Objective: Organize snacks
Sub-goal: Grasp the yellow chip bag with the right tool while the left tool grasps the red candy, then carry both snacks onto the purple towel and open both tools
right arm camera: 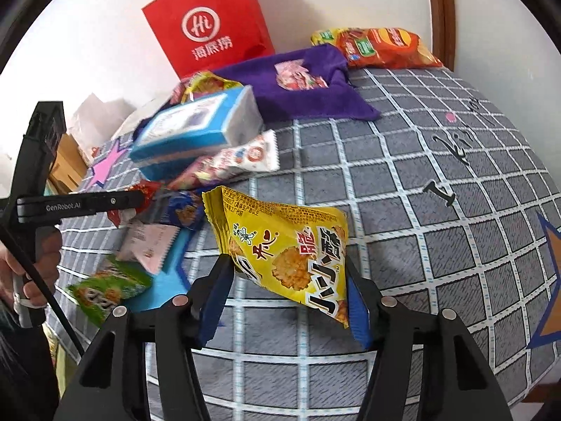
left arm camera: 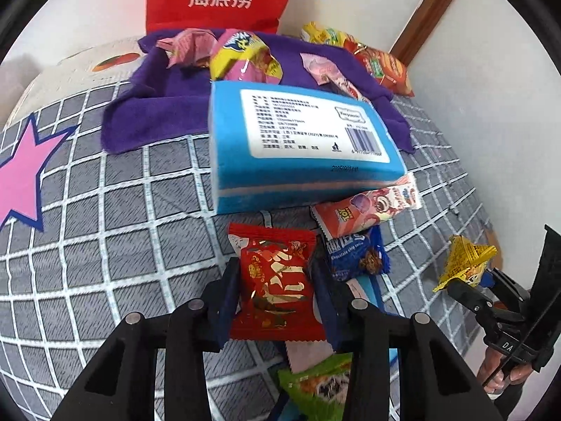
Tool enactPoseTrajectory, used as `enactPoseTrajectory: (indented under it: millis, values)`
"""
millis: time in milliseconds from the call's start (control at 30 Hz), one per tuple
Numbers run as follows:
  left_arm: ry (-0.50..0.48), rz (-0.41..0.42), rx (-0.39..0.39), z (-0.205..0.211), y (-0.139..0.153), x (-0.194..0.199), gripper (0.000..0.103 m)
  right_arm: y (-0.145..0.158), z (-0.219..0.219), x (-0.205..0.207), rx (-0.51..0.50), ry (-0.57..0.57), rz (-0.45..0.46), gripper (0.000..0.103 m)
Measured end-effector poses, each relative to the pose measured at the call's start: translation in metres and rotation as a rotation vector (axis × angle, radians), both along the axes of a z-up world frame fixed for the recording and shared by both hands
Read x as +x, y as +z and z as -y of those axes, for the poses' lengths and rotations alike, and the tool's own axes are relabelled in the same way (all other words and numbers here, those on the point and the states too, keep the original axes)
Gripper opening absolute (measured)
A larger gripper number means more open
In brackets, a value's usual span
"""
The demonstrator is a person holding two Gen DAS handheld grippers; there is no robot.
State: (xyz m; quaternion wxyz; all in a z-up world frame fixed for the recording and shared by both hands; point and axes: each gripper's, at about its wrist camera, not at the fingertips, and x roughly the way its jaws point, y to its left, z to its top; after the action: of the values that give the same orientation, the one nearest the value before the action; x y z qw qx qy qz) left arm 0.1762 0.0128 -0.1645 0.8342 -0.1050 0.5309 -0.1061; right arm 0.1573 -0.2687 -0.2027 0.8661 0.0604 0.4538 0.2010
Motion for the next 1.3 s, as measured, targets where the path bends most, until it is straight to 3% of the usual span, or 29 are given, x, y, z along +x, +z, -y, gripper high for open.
enactPoseTrajectory:
  millis: [167, 567, 967, 1300]
  values:
    - [0.007, 0.032, -0.044, -0.01, 0.014, -0.012, 0.038, 0.023, -0.014, -0.01, 0.025, 0.001, 0.024, 0.06]
    - [0.013, 0.134, -0.067, -0.035, 0.064, -0.022, 0.038, 0.081, -0.055, -0.012, 0.042, 0.007, 0.096, 0.06]
    - [0.007, 0.196, -0.093, -0.045, 0.101, 0.004, 0.038, 0.121, -0.079, 0.024, 0.102, -0.003, 0.119, 0.06]
    - [0.009, 0.216, -0.082, -0.048, 0.112, 0.035, 0.038, 0.134, -0.084, 0.058, 0.097, -0.005, 0.128, 0.06]
